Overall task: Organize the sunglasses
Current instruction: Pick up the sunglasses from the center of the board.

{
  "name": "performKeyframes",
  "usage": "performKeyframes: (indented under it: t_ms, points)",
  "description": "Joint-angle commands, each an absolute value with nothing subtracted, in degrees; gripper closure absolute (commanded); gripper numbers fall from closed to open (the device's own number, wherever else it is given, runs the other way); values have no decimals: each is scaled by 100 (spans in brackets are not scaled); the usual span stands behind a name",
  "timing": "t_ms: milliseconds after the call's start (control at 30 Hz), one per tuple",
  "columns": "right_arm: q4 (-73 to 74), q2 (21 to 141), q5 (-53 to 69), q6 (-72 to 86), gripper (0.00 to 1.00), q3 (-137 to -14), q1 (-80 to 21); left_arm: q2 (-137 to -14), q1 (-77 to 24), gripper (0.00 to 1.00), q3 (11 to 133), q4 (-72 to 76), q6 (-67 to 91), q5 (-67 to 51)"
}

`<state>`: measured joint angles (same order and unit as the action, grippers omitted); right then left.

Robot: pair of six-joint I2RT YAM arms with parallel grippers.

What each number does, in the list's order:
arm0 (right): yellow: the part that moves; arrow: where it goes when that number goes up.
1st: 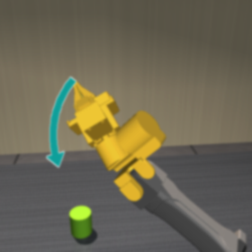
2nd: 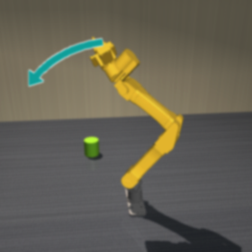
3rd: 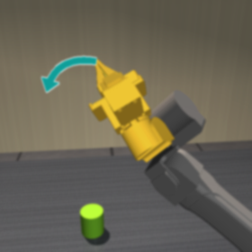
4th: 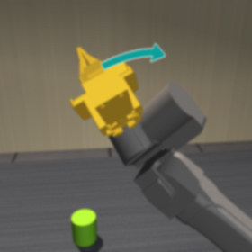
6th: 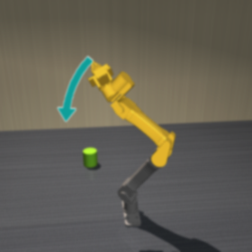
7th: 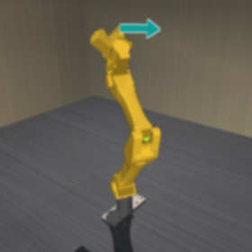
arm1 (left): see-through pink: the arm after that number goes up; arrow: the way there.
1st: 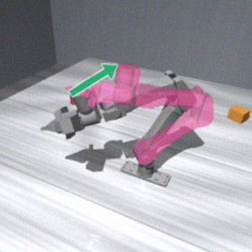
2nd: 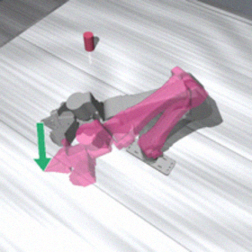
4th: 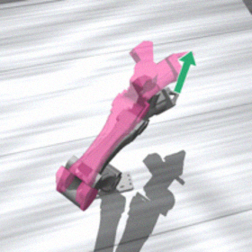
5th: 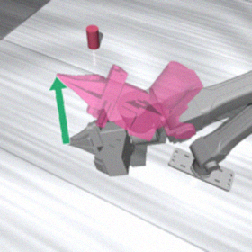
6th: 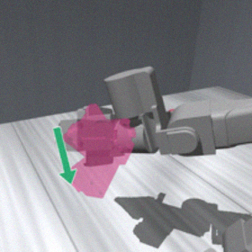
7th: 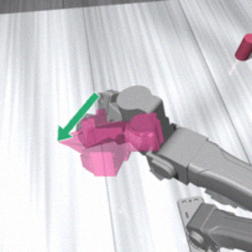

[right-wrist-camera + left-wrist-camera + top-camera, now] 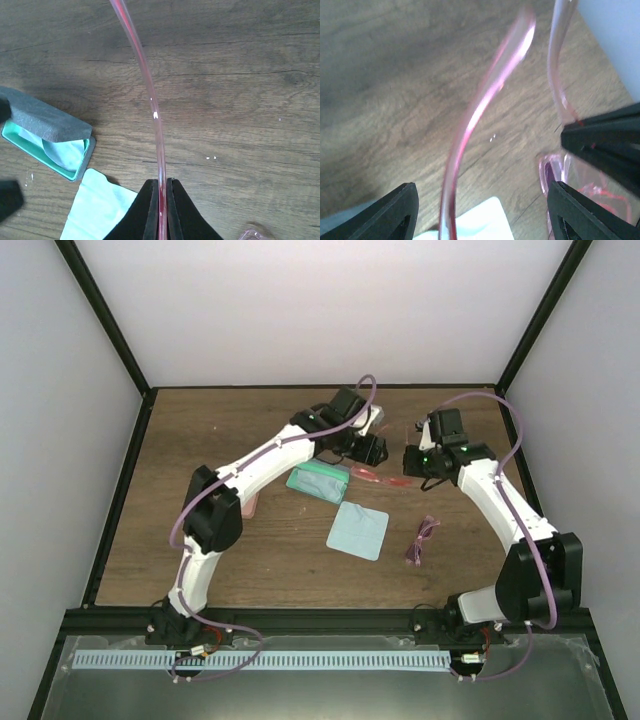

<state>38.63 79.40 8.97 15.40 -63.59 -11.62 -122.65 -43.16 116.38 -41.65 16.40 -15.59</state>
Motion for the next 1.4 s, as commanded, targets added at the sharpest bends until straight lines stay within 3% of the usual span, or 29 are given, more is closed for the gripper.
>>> performKeyframes:
  t_ms: [0,333,533,800,1367]
  points:
    - [3692,8019,937,1752,99,-6658,-1212,-11842,-4379,27,11046,-3983,1753,-1520]
    - [3673,8044,982,1723,99,-6462,-1212,-11509,-4358,28,11067,-3739,1967,-1714]
    - [3613,7932,987,1729,99,-6243,-1213,-11319,-4282,21,11142,-3461,2126,-1207]
    - [3697,7832,953,1634,99,-6310,-1210,-11347,-3706,37,11091,-3641,2352,-256]
    - [3812,7972,1107,1491,99,-6627,-1250,-12713,-4083,36,12202,-3897,2405,-573]
